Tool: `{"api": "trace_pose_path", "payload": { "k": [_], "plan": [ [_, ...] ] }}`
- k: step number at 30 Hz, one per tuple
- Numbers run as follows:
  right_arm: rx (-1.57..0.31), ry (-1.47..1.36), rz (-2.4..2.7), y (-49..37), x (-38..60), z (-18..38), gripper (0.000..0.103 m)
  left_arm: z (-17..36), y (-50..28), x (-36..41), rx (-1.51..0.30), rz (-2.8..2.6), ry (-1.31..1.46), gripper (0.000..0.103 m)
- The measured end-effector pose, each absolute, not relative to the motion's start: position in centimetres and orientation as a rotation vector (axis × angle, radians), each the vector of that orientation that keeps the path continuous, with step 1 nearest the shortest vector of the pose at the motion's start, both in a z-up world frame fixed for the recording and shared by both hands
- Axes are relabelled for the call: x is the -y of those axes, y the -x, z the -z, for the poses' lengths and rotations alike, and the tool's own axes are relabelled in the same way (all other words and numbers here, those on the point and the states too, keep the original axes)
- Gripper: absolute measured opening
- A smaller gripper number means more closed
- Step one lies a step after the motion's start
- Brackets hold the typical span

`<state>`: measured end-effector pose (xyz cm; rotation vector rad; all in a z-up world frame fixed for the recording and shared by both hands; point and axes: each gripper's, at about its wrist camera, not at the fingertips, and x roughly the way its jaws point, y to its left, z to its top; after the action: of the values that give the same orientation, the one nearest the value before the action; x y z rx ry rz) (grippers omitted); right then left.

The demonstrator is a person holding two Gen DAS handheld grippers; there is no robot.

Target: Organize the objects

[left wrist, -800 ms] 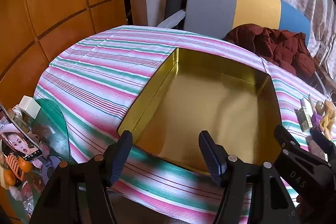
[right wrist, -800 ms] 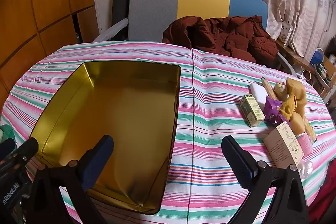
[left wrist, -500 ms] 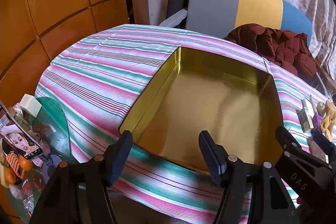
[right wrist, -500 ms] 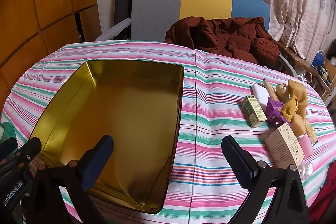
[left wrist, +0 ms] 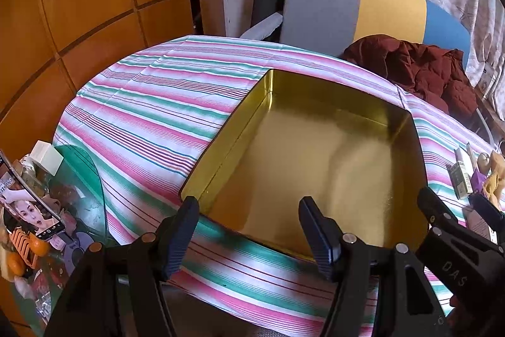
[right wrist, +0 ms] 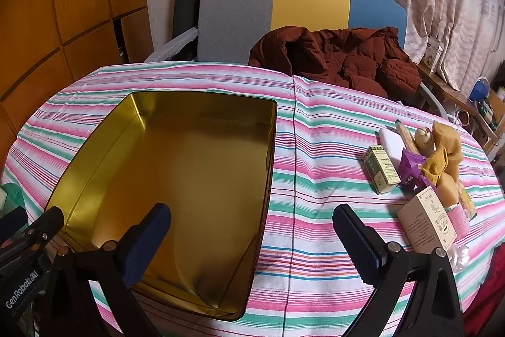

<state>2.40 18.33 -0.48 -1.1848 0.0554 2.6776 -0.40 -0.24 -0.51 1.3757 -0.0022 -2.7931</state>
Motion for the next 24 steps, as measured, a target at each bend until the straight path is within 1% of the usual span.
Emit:
{"api": "trace_pose_path", "payload": {
  "k": [12, 18, 22, 24],
  "plan": [
    [-0.079, 1.162, -2.712, -3.1, -18.8, 0.0, 0.103, 0.8, 0.2, -0.4, 0.026, 2.797, -1.385, 0.067],
    [-0.037, 1.127, -2.746, -4.2, -19.6, -0.7, 0.103, 1.0, 0.1, -0.8, 0.014, 2.813, -1.411, 0.067],
    [0.005, 1.167, -2.761, -5.2, -21.1, -0.7, 0.103, 1.3, -0.3, -1.2, -0.038, 2.859, -1.467, 0.067],
    [-0.006, 1.175, -2.763, -6.4, -22.4, -0.5, 0.103, 1.7, -0.6, -1.6, -0.109, 2.921, -1.524, 0.067]
  ]
}}
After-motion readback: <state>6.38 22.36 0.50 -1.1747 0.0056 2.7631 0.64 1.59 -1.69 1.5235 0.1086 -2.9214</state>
